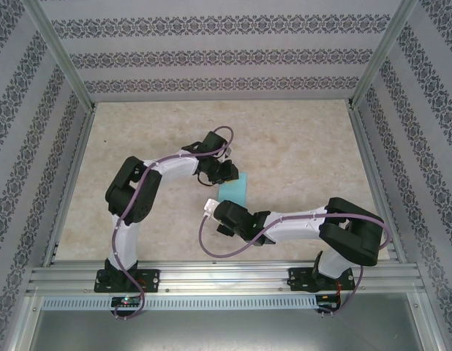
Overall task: Fold a paper plane with a square sheet of paper (fold left side to right side)
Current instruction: Third fold the triangle at the center of the table.
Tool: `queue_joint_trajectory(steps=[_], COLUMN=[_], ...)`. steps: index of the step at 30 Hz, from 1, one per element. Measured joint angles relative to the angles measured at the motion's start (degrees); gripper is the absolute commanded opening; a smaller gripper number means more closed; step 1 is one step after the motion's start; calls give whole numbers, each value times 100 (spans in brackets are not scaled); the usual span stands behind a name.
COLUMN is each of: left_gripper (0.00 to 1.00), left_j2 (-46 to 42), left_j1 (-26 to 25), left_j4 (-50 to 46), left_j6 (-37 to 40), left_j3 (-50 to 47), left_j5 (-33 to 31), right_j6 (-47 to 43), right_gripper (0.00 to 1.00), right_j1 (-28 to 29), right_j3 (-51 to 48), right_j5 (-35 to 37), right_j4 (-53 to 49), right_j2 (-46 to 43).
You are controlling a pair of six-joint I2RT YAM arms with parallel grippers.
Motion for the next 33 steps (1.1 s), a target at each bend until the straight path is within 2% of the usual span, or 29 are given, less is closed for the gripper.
queue_joint_trajectory(steps=[6,16,33], left_gripper=[20,19,18], left_j2=[374,385,404], left_j1=[-2,-2,-13], left_j4=[-107,-111,-109], left_j6=[105,166,225], left_j3=[155,166,166], left_j5=[-15,-22,-42], right_j6=[87,361,1233], right_gripper=[0,0,0], right_j1=[-83,-389,-1598], right_j3=[0,-13,-278], right_j5=[-129,-697,-2559], right_j4=[-22,-33,-37], right_j2=[-2,-94,-540])
